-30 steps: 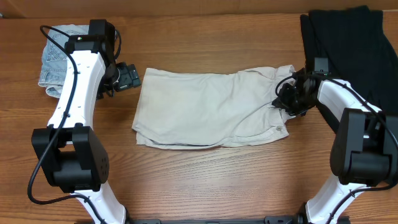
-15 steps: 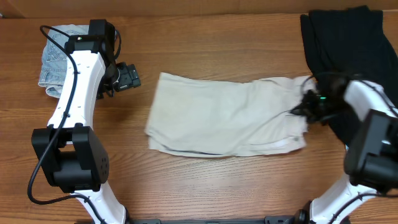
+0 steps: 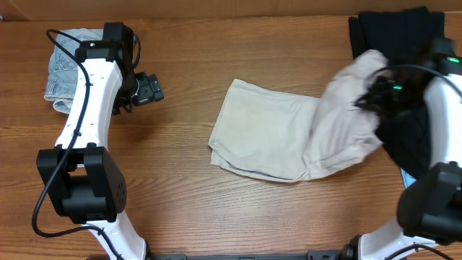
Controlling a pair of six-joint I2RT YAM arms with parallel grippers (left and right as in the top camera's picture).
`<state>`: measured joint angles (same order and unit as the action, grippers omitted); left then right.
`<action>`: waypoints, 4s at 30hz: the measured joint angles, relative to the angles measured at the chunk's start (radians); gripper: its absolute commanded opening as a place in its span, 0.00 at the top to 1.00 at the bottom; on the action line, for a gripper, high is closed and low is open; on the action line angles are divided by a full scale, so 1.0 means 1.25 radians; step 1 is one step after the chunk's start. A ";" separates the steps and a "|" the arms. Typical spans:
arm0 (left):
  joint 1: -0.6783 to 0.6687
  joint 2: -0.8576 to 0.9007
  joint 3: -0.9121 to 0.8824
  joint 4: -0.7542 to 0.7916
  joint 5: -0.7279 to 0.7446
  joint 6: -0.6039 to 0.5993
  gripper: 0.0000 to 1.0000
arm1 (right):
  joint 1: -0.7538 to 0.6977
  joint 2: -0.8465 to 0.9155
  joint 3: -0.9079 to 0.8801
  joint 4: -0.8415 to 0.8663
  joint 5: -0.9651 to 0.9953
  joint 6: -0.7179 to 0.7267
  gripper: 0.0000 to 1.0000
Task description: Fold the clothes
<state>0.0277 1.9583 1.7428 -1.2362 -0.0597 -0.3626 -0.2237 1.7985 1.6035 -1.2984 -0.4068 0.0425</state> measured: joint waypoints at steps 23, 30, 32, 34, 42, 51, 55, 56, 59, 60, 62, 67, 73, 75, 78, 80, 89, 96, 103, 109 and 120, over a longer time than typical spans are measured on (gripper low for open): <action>0.000 0.000 0.000 0.024 0.018 0.000 0.00 | 0.541 0.121 0.000 0.288 0.231 0.432 0.96; 0.000 0.000 0.000 0.027 0.018 0.000 0.00 | 0.597 0.138 0.000 0.337 0.193 0.489 0.93; 0.000 0.000 0.000 0.027 0.019 0.000 0.00 | 0.618 0.138 0.000 0.349 0.187 0.502 0.81; 0.000 0.000 0.000 0.030 0.019 0.000 0.00 | 0.638 0.138 0.000 0.366 0.182 0.511 0.62; 0.000 0.000 0.000 0.038 0.019 0.000 0.00 | 0.719 0.138 0.004 0.491 -0.031 0.422 0.38; 0.000 0.000 0.000 0.035 0.019 0.000 0.00 | 0.660 0.136 0.020 0.318 -0.138 0.341 0.38; 0.000 0.000 0.000 0.025 0.032 0.003 0.00 | 0.556 0.134 0.023 0.216 -0.078 0.331 0.33; 0.000 0.000 0.000 0.025 0.040 0.007 0.00 | 0.529 0.134 0.024 0.193 -0.056 0.328 0.28; -0.006 0.000 -0.012 0.035 0.072 0.047 0.00 | 0.468 0.134 0.024 0.151 -0.013 0.310 0.19; -0.008 0.000 -0.022 0.045 0.086 0.068 0.00 | 0.446 0.134 0.024 0.140 -0.002 0.301 0.16; -0.013 0.000 -0.049 0.067 0.139 0.133 0.00 | 0.407 0.134 0.024 0.122 0.012 0.277 0.13; -0.018 0.000 -0.121 0.117 0.294 0.286 0.00 | 0.320 0.134 0.024 0.107 0.027 0.230 0.12; -0.022 0.000 -0.210 0.207 0.354 0.354 0.00 | 0.266 0.134 0.024 0.102 0.039 0.196 0.11; -0.022 0.000 -0.234 0.221 0.353 0.359 0.00 | 0.266 0.134 0.024 0.102 0.038 0.190 0.10; -0.022 0.000 -0.265 0.242 0.336 0.358 0.00 | 0.268 0.134 0.024 0.102 0.040 0.185 0.10; -0.022 0.000 -0.280 0.260 0.324 0.359 0.00 | 0.269 0.134 0.024 0.102 0.042 0.183 0.09; -0.036 0.000 -0.360 0.374 0.293 0.352 0.00 | 0.269 0.132 0.024 0.103 0.045 0.177 0.06; -0.042 0.000 -0.367 0.382 0.280 0.336 0.00 | 0.269 0.130 0.024 0.103 0.049 0.177 0.06; -0.111 -0.011 -0.402 0.458 0.219 0.295 0.07 | 0.269 0.130 0.024 0.103 0.054 0.177 0.06; -0.152 -0.018 -0.427 0.484 0.161 0.200 0.75 | 0.269 0.130 0.024 0.100 0.054 0.177 0.06; -0.159 -0.027 -0.417 0.463 0.152 0.114 0.96 | 0.269 0.130 0.024 0.100 0.054 0.177 0.06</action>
<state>-0.1707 1.9247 1.2221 -0.6579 0.1299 -0.2203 0.1120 1.9606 1.6337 -1.1732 -0.3393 0.2634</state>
